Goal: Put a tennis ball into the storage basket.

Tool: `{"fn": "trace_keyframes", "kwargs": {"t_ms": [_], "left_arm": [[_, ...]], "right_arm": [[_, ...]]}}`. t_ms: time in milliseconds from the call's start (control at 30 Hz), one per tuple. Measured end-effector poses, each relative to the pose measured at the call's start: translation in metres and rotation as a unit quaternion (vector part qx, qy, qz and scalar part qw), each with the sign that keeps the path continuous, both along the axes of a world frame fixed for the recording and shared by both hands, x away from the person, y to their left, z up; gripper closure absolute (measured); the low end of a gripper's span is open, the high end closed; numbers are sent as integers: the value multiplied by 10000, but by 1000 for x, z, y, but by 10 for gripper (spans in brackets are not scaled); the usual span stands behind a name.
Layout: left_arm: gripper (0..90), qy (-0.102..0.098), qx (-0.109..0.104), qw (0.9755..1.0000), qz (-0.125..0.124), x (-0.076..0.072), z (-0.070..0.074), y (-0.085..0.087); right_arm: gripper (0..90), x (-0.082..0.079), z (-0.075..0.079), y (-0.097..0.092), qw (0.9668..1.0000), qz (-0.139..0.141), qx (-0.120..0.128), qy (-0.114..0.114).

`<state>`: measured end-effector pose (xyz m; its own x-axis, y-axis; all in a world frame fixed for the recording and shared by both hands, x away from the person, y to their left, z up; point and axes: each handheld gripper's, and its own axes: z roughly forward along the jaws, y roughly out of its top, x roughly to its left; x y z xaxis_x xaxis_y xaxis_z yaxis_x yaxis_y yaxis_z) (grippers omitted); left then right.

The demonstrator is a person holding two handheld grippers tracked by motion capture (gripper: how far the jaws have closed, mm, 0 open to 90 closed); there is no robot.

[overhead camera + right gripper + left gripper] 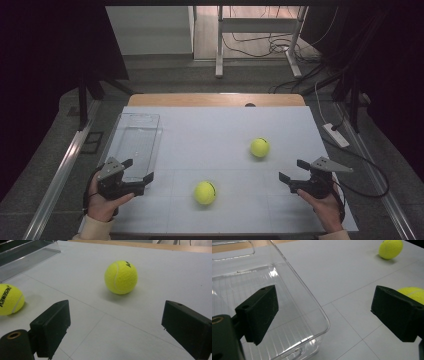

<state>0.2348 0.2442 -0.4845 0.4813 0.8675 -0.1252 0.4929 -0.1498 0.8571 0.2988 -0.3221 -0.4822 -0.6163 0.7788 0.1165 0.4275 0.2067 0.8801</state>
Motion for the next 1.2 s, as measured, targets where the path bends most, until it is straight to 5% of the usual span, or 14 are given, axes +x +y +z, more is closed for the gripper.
{"fn": "trace_keyframes", "kwargs": {"t_ms": [1200], "left_arm": [[79,-130,115,9998,-115,-4,10,-9]], "right_arm": [[88,4,-6,7,9999,149,-23,71]]}}
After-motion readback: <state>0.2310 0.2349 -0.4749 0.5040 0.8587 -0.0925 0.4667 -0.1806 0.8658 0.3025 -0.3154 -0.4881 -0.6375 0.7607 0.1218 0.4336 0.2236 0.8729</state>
